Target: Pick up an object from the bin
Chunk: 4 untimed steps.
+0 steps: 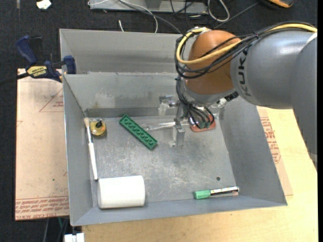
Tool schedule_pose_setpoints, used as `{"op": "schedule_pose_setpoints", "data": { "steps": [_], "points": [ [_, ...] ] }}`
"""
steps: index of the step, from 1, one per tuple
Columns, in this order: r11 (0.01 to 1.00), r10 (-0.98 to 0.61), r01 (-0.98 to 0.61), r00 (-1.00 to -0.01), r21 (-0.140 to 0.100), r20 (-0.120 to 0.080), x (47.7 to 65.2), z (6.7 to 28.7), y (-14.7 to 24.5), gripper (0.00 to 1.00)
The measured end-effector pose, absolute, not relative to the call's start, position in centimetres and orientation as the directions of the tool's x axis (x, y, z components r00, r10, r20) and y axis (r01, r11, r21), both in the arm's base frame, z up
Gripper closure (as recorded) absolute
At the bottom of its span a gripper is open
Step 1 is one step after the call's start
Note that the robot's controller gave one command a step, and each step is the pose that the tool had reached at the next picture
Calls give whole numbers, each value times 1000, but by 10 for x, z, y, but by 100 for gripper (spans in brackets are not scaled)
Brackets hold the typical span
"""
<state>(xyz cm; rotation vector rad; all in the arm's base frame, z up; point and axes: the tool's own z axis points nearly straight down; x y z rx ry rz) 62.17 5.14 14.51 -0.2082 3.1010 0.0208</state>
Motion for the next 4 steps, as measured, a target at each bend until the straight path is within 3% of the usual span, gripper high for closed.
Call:
{"op": "schedule_pose_setpoints", "data": {
  "steps": [1,2,3,4],
  "points": [
    [996,-89,-90,-995,12,-36,638,206,74,0],
    [995,-97,-97,-995,10,-36,635,187,102,0],
    [997,-79,-80,-996,15,-41,625,158,59,0],
    [995,-99,-100,-994,11,-41,618,88,90,0]
  ]
}}
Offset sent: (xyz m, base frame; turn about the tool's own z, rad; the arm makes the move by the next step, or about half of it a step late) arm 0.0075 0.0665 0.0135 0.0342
